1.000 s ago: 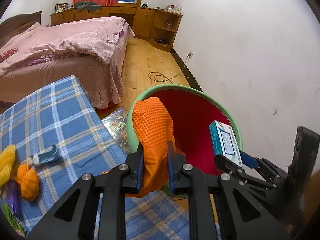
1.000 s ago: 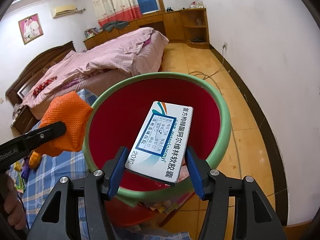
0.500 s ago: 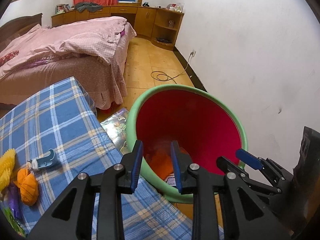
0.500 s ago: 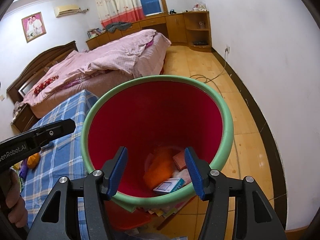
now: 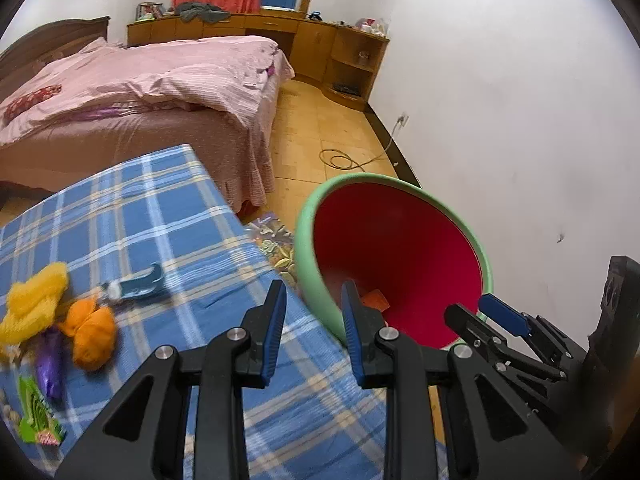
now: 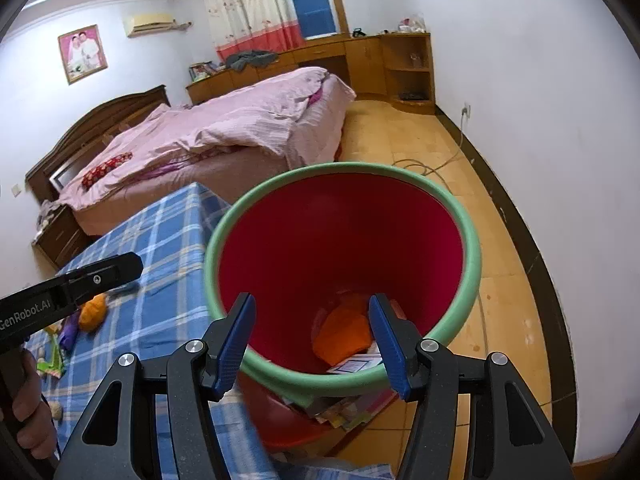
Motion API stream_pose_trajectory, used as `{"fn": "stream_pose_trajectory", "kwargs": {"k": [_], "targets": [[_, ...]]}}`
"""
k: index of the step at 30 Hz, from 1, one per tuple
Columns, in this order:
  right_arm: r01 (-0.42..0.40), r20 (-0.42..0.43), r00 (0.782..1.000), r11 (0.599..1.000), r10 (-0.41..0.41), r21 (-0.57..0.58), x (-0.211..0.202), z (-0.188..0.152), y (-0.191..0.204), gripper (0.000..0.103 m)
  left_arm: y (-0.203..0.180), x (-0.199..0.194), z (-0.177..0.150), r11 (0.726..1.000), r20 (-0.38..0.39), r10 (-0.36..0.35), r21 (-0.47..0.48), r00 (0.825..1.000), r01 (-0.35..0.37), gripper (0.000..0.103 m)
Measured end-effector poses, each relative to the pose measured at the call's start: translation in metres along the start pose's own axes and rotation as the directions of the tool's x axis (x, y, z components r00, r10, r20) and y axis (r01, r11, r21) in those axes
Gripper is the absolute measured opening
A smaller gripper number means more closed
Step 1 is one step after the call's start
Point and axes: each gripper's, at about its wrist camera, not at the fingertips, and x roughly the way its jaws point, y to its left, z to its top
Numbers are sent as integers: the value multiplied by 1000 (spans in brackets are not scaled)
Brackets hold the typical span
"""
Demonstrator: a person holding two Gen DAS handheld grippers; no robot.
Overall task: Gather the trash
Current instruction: 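Open both tools to drop the mesh bag and medicine box into the bucket, then move the left tool to the bed and grasp the green mosquito-coil box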
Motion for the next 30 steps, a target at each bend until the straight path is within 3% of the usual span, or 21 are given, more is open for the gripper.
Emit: {"fn": "stream_pose_trajectory", "kwargs": {"k": [16,30], "targets": [[-81,-7,997,995,80,-64,-16,-11,52,61,58,-60,-35,990,46,96,-111,994,-90,28],[-155,-66,987,983,149,-96,-14,-33,92,61,132,-95,-76,945,30,212,-261,977,-197,28]]}}
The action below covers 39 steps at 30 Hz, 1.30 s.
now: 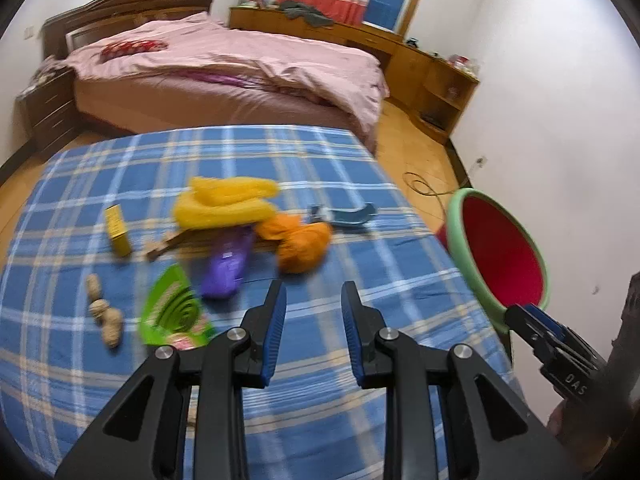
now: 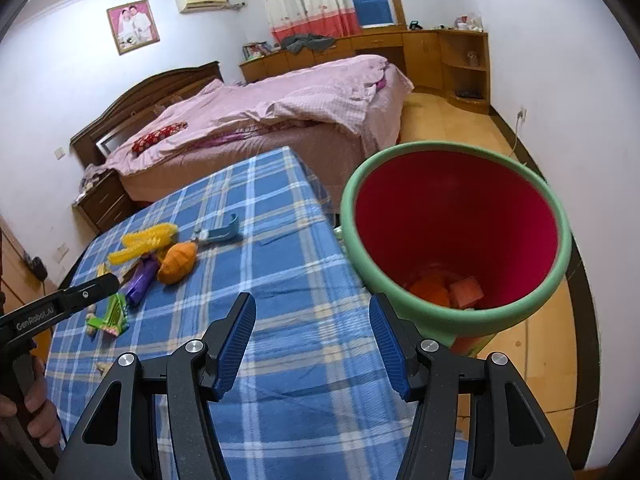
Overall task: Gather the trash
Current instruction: 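Move the left tool to the bed and grasp the green mosquito-coil box, then grasp the orange knotted mesh bag with the right tool while the left tool holds the green box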
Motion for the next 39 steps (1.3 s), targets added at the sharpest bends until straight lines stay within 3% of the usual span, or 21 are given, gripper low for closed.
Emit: {"fn": "stream_pose_trajectory", "kwargs": {"k": [4,7,11,20,25,30,36,39], "targets": [[-12,-19,1000,1000,12,2,4,-4,5,61,21,-1,-4,999,-4,44,-30,999,-44,30],[-20,-31,999,1000,20,4,6,-7,9,61,35,-1,-8,995,-3,83,-47,997,-83,38],[-28,-46,999,1000,28,-3,11,-9,15,68,49,5,-12,991,-24,119,-62,993,-120,38],[-40,-80,996,999,38,-25,20,-15,28,68,68,17,-19,976,-52,201,-75,978,-204,39],[-49,-99,994,998,46,-32,26,-17,31,68,75,26,-21,975,-77,203,-78,976,-209,40],[-57,-111,992,998,52,-39,30,-19,33,68,73,34,-24,973,-83,225,-38,971,-229,54],[-64,-122,991,997,59,-40,33,-19,36,68,63,42,-27,957,-77,291,49,954,-287,61],[-66,-123,991,997,60,-44,34,-19,38,68,65,43,-27,955,-75,296,31,952,-295,66]]}}
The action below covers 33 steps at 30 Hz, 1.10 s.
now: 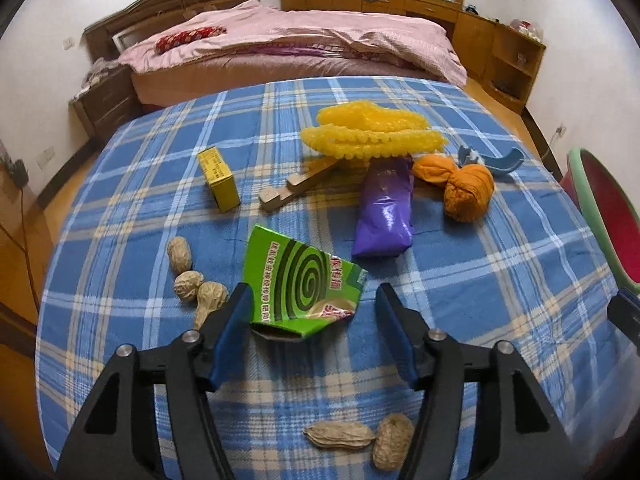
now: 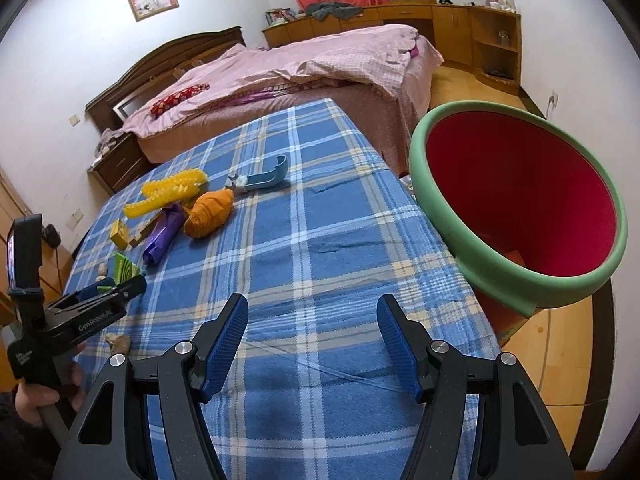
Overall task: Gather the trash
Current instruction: 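Grasp the orange knotted mesh bag with the right tool while the left tool holds the green box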
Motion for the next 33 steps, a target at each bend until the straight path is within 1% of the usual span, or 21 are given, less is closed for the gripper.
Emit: {"fn": "stream_pose_trajectory", "kwargs": {"k": [2,5,7,8,12,14,18,24,29,33], "targets": [[-1,-1,1000,1000,1,0,0,0,1,68,6,2,1,999,-7,-8,-33,1000,8,67],[-3,-3,1000,1000,3,-2,1,0,2,68,13,3,3,999,-2,-1,-50,1000,1,67],[-6,-7,1000,1000,6,-2,2,0,3,68,15,4,4,999,3,-3,-48,1000,4,64],[-9,-10,1000,1000,9,-2,3,0,3,68,16,4,4,999,9,-4,-45,1000,4,61],[-16,-16,1000,1000,15,-11,5,2,7,68,21,1,4,996,15,-56,-66,998,57,61],[-18,-15,1000,1000,18,-22,7,5,11,68,23,-4,4,994,33,-78,-78,996,80,61],[-37,-17,999,998,36,-45,13,13,22,68,24,-13,8,993,65,-78,-83,995,83,61],[-80,-31,997,993,78,-82,32,28,47,68,39,-18,18,989,98,-62,-126,993,74,61],[-97,-39,995,990,93,-99,55,42,64,68,51,-17,23,985,110,-44,-160,993,61,61],[-88,-56,995,990,82,-113,75,51,75,68,57,-15,22,981,114,-44,-180,993,64,61]]}}
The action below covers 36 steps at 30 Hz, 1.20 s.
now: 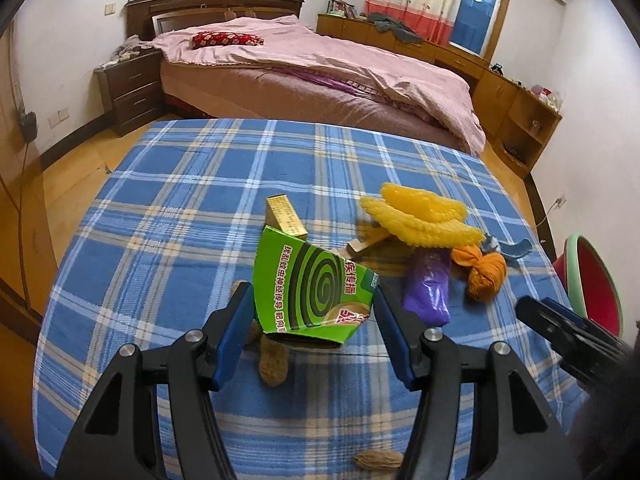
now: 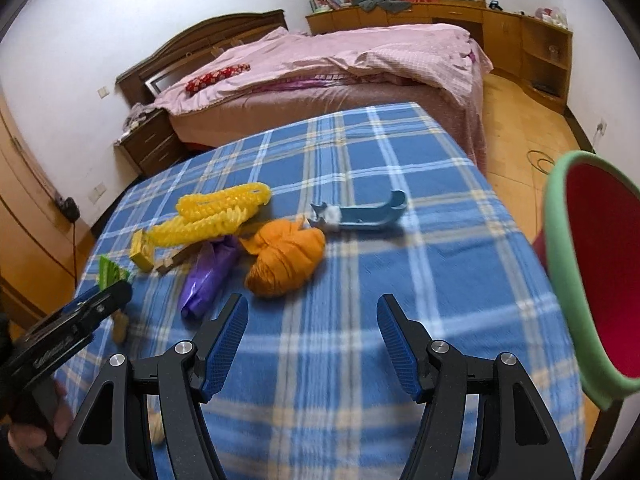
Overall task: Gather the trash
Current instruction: 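Grasp the orange knotted mesh bag with the right tool while the left tool holds the green box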
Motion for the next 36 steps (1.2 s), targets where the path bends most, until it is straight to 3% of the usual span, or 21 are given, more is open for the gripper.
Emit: {"fn": "stream_pose_trajectory", "kwargs": {"k": [6,12,14,17,20,26,36], "targets": [[22,-34,999,1000,-23,-11,23,6,4,68,7,6,0,1000,-5,-16,-21,1000,16,61],[44,-15,999,999,-44,-20,25,7,3,66,7,8,-2,999,-10,-31,-26,999,31,61],[59,-11,998,998,-59,-34,25,6,5,47,6,8,-2,999,-10,-33,-24,999,33,61],[75,-13,997,996,-76,-43,25,5,4,28,5,6,-3,999,-7,-35,-22,999,35,61],[77,-15,997,997,-77,-30,25,5,-2,14,5,3,-4,999,-4,-37,-23,999,37,61],[36,-22,999,999,-36,15,20,3,-10,3,5,-3,-5,999,4,-45,-27,999,45,61],[-18,50,999,1000,17,23,-11,-2,-11,1,1,-9,-5,998,12,-53,-24,999,53,61]]}}
